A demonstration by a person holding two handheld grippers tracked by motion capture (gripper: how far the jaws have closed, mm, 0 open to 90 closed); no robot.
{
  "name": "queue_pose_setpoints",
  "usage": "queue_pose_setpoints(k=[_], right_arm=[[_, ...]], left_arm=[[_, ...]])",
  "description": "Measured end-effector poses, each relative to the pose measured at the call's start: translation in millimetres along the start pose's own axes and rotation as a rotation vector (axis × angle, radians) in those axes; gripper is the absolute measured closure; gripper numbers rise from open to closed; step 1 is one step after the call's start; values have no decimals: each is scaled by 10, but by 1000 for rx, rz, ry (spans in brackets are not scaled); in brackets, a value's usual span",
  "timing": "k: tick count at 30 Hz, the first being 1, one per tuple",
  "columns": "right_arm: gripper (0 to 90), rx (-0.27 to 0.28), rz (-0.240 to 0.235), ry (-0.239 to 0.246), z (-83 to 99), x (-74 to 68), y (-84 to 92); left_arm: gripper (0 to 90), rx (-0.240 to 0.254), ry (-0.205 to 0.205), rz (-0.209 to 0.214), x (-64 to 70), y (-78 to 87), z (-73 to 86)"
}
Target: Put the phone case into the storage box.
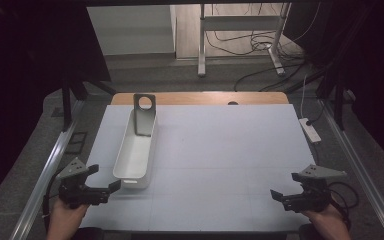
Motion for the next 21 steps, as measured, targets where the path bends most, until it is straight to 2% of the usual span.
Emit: queue_pose_setpoints(k=[21], right_arm=[[11,-2,3,0,0,1,-3]], left_arm=[[0,-17,34,-11,15,25,230]])
Point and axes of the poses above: each handheld gripper's, and its own axes: y roughly backward along the jaws, z roughly out of its underside, x roughly to its right, the point moved 4 cm from there along -y, roughly forward along the jaws, and after that the axes turned 11 degrees about -x, right-handed, at the moved point
